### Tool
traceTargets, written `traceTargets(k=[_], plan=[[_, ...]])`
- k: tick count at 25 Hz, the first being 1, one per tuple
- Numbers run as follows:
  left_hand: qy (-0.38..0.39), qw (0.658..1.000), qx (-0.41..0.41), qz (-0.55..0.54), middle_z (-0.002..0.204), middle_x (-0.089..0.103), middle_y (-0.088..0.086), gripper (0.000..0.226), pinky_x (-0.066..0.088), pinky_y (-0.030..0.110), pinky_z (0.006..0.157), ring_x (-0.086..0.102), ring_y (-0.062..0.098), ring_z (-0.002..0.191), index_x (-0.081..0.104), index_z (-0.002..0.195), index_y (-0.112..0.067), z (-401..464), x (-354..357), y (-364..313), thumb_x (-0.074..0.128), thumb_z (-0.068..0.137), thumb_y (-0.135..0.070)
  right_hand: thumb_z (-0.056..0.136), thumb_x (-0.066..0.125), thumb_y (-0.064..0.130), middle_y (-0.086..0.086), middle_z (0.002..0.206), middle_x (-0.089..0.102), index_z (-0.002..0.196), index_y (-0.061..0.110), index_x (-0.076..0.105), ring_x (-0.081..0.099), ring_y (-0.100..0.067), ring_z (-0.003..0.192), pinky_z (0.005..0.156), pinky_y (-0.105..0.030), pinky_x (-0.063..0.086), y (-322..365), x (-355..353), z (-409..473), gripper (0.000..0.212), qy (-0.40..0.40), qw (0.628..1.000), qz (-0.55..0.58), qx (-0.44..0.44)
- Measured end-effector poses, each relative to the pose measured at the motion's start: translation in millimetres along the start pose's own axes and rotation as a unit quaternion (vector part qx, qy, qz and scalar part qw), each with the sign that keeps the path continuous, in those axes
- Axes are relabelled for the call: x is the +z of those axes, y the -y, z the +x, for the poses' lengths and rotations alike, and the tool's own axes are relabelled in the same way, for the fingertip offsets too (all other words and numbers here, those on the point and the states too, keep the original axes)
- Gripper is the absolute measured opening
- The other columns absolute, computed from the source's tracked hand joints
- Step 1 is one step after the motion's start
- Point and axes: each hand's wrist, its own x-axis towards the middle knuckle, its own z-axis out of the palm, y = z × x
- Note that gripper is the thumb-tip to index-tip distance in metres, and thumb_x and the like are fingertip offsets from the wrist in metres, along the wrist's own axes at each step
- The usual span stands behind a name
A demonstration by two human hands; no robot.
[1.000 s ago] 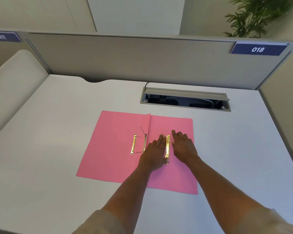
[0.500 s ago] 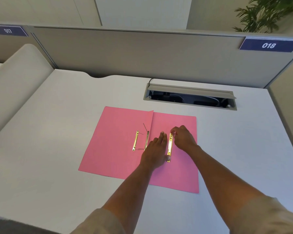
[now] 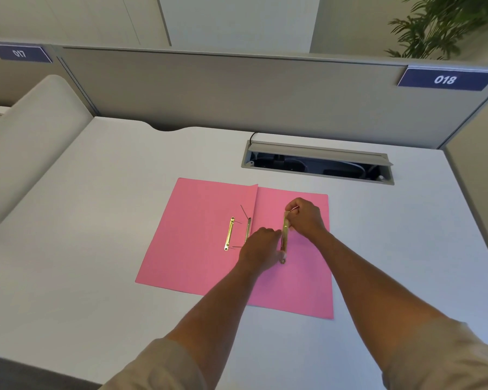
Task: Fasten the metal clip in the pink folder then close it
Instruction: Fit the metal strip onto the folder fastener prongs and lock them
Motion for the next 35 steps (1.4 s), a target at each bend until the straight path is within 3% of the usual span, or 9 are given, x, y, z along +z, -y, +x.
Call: traceTargets(k=[4, 8, 13, 17, 21, 23, 26, 31, 35], plan=[[-0.043, 0.969, -0.097, -0.221, 0.094, 0.075, 0.003, 0.024, 0.054, 0.035, 0.076, 0.067, 0.024, 0.087, 0.072, 0.098, -0.016, 2, -20, 5, 0.053, 0.092, -0.030, 0.088, 0.060, 0.000, -0.006, 0.088, 0.068, 0.092, 0.011, 0.067, 0.067, -0.018, 0.069, 0.055, -0.020, 0.050, 22, 1, 1, 0.014, -0.011, 0.999, 0.032, -0.004], [-0.118, 0.933, -0.156, -0.302, 0.089, 0.077, 0.005, 0.021, 0.046, 0.029, 0.071, 0.063, 0.017, 0.076, 0.078, 0.095, -0.010, 7, -43, 21, 0.062, 0.090, -0.022, 0.088, 0.063, 0.002, -0.005, 0.089, 0.068, 0.095, 0.010, 0.068, 0.067, -0.016, 0.071, 0.057, -0.019, 0.050, 48, 19, -2, 0.012, -0.005, 0.999, 0.046, -0.020], [-0.118, 0.856, -0.232, -0.447, 0.086, 0.073, 0.012, 0.018, 0.054, 0.041, 0.080, 0.062, 0.023, 0.077, 0.077, 0.098, -0.006, 8, -58, 56, 0.066, 0.092, -0.018, 0.089, 0.066, 0.007, -0.008, 0.089, 0.071, 0.098, 0.010, 0.066, 0.068, -0.014, 0.062, 0.053, -0.017, 0.054, 77, 45, -1, 0.009, -0.004, 0.996, 0.083, -0.041], [-0.115, 0.824, -0.253, -0.494, 0.086, 0.067, 0.009, 0.018, 0.047, 0.035, 0.077, 0.057, 0.023, 0.080, 0.075, 0.102, -0.002, 11, -60, 79, 0.064, 0.094, -0.014, 0.095, 0.056, 0.011, -0.014, 0.095, 0.071, 0.096, 0.010, 0.065, 0.067, -0.017, 0.066, 0.052, -0.016, 0.053, 77, 68, -1, 0.008, -0.011, 0.992, 0.122, -0.014], [-0.109, 0.811, -0.267, -0.510, 0.090, 0.068, 0.011, 0.019, 0.045, 0.033, 0.079, 0.055, 0.021, 0.083, 0.075, 0.104, -0.001, 15, -55, 100, 0.064, 0.094, -0.014, 0.095, 0.059, 0.007, -0.009, 0.111, 0.071, 0.109, 0.007, 0.069, 0.066, -0.023, 0.098, 0.085, -0.034, 0.057, 64, 84, -2, 0.018, -0.002, 0.999, 0.044, -0.008], [-0.104, 0.810, -0.269, -0.511, 0.096, 0.071, 0.015, 0.019, 0.047, 0.033, 0.081, 0.055, 0.021, 0.083, 0.075, 0.104, -0.002, 18, -51, 107, 0.065, 0.094, -0.014, 0.092, 0.063, 0.006, -0.007, 0.112, 0.071, 0.111, 0.008, 0.071, 0.064, -0.020, 0.103, 0.093, -0.035, 0.053, 60, 88, -2, 0.020, 0.004, 1.000, 0.023, -0.013], [-0.092, 0.808, -0.266, -0.517, 0.090, 0.069, 0.010, 0.019, 0.048, 0.031, 0.077, 0.055, 0.019, 0.078, 0.075, 0.104, -0.003, 21, -45, 114, 0.065, 0.095, -0.015, 0.090, 0.066, 0.007, -0.005, 0.109, 0.073, 0.107, 0.011, 0.073, 0.062, -0.015, 0.098, 0.090, -0.030, 0.050, 56, 94, -1, 0.019, 0.009, 1.000, 0.013, -0.017], [-0.067, 0.794, -0.240, -0.555, 0.068, 0.061, 0.000, 0.013, 0.044, 0.020, 0.054, 0.048, 0.012, 0.058, 0.074, 0.098, -0.006, 21, -41, 118, 0.063, 0.096, -0.013, 0.091, 0.067, 0.013, -0.002, 0.098, 0.076, 0.097, 0.014, 0.077, 0.063, -0.013, 0.088, 0.078, -0.024, 0.043, 55, 98, 4, 0.012, 0.024, 0.999, 0.000, -0.022], [-0.056, 0.785, -0.226, -0.575, 0.071, 0.059, 0.004, 0.011, 0.043, 0.021, 0.055, 0.046, 0.013, 0.058, 0.074, 0.098, -0.008, 21, -41, 120, 0.064, 0.096, -0.013, 0.090, 0.068, 0.015, -0.001, 0.095, 0.075, 0.097, 0.014, 0.077, 0.060, -0.012, 0.084, 0.071, -0.023, 0.039, 54, 99, 5, 0.011, 0.030, 0.999, -0.017, -0.024]])
